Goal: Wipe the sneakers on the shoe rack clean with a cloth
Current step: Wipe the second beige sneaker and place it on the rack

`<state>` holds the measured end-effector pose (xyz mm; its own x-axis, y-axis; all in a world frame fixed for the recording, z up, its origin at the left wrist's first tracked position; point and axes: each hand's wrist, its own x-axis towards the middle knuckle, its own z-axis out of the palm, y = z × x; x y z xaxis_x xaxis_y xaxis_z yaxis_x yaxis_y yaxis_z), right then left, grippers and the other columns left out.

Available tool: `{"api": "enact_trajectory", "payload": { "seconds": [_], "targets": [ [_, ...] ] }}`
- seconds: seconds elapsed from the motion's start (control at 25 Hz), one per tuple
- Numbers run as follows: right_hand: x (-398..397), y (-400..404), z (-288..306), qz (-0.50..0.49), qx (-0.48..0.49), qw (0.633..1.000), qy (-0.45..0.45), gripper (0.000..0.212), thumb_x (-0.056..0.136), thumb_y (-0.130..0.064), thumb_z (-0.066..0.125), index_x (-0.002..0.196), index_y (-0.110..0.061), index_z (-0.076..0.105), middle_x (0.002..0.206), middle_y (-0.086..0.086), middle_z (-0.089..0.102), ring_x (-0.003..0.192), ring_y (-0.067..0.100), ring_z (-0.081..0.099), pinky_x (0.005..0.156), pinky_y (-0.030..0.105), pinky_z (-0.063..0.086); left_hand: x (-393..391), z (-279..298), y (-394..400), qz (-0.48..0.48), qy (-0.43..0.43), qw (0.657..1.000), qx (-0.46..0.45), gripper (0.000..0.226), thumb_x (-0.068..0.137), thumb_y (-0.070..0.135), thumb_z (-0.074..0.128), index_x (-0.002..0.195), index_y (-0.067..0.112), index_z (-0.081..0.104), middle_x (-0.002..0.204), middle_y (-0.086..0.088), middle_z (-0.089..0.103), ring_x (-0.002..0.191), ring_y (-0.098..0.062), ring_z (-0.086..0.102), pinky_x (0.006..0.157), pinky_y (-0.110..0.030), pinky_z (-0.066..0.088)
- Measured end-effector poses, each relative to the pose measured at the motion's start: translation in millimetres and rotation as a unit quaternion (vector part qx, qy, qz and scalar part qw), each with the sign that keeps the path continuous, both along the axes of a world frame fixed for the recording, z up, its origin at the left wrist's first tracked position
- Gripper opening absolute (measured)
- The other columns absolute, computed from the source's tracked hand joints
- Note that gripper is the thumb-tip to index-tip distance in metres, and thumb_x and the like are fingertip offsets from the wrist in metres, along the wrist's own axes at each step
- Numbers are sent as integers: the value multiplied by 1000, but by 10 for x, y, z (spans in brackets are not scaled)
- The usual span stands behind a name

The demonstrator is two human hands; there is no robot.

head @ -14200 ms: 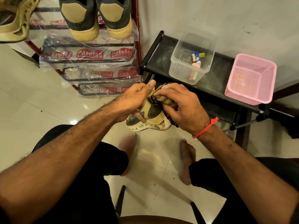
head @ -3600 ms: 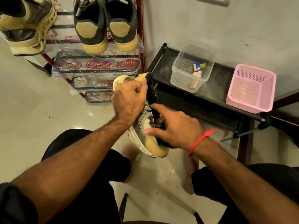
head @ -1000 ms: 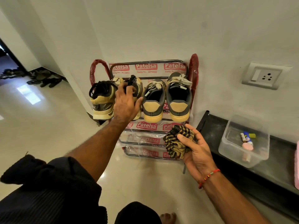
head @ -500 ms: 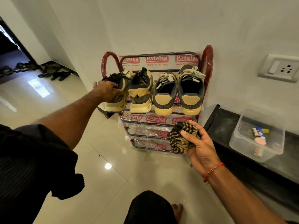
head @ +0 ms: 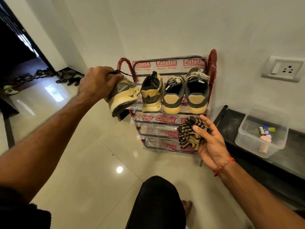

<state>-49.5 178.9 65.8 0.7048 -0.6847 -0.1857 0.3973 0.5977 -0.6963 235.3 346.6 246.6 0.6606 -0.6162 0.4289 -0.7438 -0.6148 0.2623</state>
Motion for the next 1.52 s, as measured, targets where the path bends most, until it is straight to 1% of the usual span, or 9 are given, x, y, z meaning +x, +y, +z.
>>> {"api": "enact_trajectory", "payload": {
  "seconds": [0.2,0.36,0.52,0.68,0.84,1.0,1.2,1.36,1.52],
  "targets": [
    [-432,83,181,-17,-1,1000,-8,51,88,-8,65,137,-18,56,130,18,65,112,34,66,82,52,60,-1191,83,248,-99,45,993,-45,37,98,42,62,116,11,72,93,3,66,77,-6,60,64,-11,41],
    [-909,-152,254,-74,-36,996,-16,41,97,-9,58,136,-22,53,126,14,67,111,38,64,75,60,57,-1934,-120,8,-201,137,969,-34,25,96,41,64,111,22,73,90,9,69,79,1,64,65,-17,53],
    [-1501,-480,261,-140,-87,986,16,38,99,-3,53,130,-24,54,118,4,70,102,29,71,59,49,61,-2426,-660,-532,-215,282,935,10,23,95,44,67,100,23,76,85,8,73,79,-7,69,66,-24,55],
    [-1979,-676,65,-130,-72,986,82,39,92,1,60,126,-17,55,115,7,71,102,29,71,67,45,62,-2753,-1387,-1020,-190,566,803,4,44,99,48,59,103,8,75,89,-6,72,81,-22,66,73,-35,53],
    [-2215,-661,-202,-64,-96,981,156,67,74,6,73,135,-13,52,135,18,60,117,32,66,85,40,60,-2920,-2044,-1237,-178,706,686,9,37,105,38,47,104,7,68,90,-14,61,82,-29,56,72,-36,47],
    [-2090,-565,-323,-16,-328,901,284,62,80,2,78,135,-16,55,130,4,60,120,17,62,96,33,56,-2939,-2367,-1363,-172,760,627,-5,31,107,32,44,113,9,64,96,-11,70,84,-23,68,77,-38,57],
    [-1827,-362,-522,62,-639,710,289,55,81,-8,76,133,-19,62,129,4,62,122,13,57,109,28,43,-2853,-2511,-1440,-175,719,672,-33,29,101,37,54,110,12,65,103,-15,61,94,-29,54,74,-38,43],
    [-1900,-742,-578,-16,-588,695,414,44,86,-10,70,129,-20,64,126,-1,63,117,11,56,108,40,46,-2871,-2589,-1468,-223,650,727,6,21,108,31,46,93,22,57,75,6,59,63,-5,55,56,-21,44],
    [-1789,-344,-542,82,-659,681,307,47,77,-6,72,123,-16,68,120,7,64,111,17,59,103,28,47,-2792,-2595,-1496,-234,630,741,-17,22,108,31,45,97,21,61,82,3,60,73,-7,55,63,-24,43]
  ]
}}
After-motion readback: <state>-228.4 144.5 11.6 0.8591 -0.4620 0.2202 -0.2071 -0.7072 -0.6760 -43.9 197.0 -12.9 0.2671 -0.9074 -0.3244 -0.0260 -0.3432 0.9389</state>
